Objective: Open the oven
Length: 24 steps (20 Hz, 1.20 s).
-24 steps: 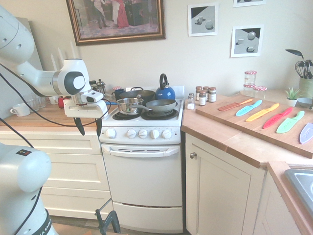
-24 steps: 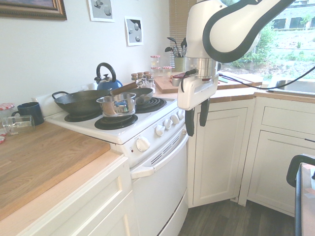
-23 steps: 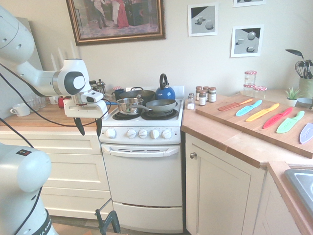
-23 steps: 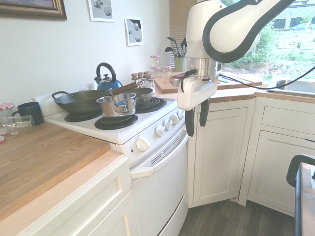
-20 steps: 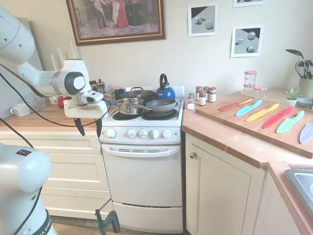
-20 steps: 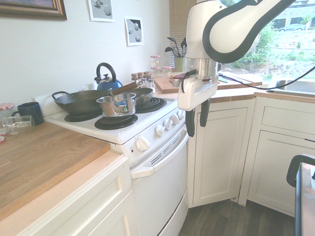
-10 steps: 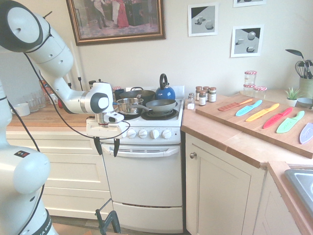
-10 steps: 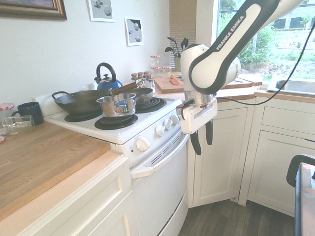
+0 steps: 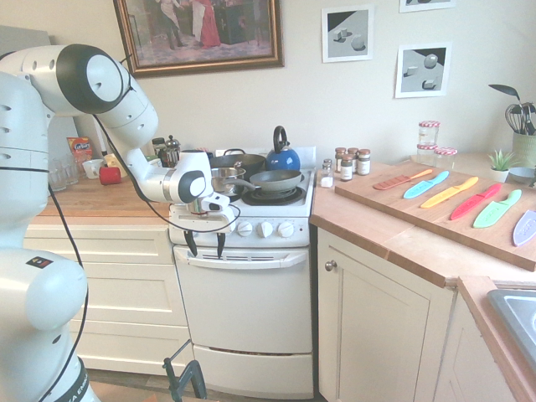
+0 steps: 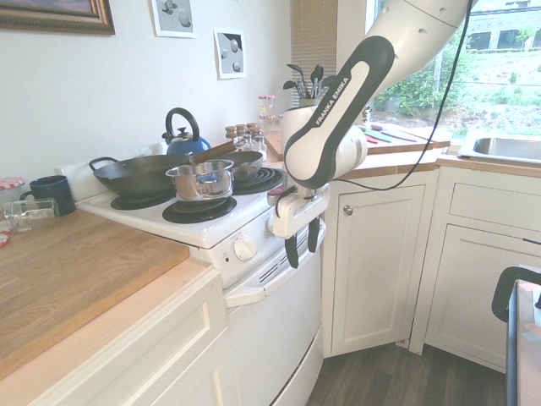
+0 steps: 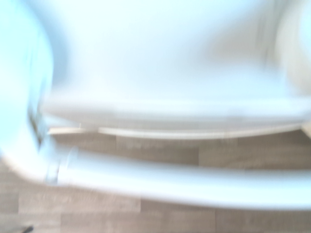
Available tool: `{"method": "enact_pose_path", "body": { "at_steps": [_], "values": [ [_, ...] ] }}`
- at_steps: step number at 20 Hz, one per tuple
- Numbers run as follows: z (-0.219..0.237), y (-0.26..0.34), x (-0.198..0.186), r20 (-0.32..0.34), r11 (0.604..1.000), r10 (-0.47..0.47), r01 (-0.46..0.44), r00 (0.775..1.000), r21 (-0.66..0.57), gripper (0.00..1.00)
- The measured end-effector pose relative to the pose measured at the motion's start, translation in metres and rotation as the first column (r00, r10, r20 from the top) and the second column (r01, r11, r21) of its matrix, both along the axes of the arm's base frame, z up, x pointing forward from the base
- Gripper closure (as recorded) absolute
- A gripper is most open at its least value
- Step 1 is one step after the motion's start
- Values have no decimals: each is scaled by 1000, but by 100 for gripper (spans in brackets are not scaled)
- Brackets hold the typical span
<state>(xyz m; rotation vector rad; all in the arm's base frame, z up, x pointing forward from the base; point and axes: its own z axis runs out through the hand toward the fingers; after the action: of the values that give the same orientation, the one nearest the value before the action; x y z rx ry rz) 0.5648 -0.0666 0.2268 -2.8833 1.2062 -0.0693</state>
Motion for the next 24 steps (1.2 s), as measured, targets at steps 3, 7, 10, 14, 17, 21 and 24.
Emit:
{"method": "enact_pose_path", "body": {
  "at_steps": [3,7,10,14,17,21,24],
  "values": [
    [-4,1,22,11,1000,13,-13,1000,-7,0],
    [-13,2,43,0,999,36,-36,999,-10,0],
    [-20,-2,49,-28,999,53,-54,998,-9,0],
    [-24,-23,45,-46,995,94,-95,995,-20,0],
    [-30,-41,41,-54,992,125,-127,991,-26,0],
    [-38,-51,42,-41,991,127,-128,991,-38,0],
    [-43,-58,42,-36,994,106,-108,994,-32,0]
  ]
}}
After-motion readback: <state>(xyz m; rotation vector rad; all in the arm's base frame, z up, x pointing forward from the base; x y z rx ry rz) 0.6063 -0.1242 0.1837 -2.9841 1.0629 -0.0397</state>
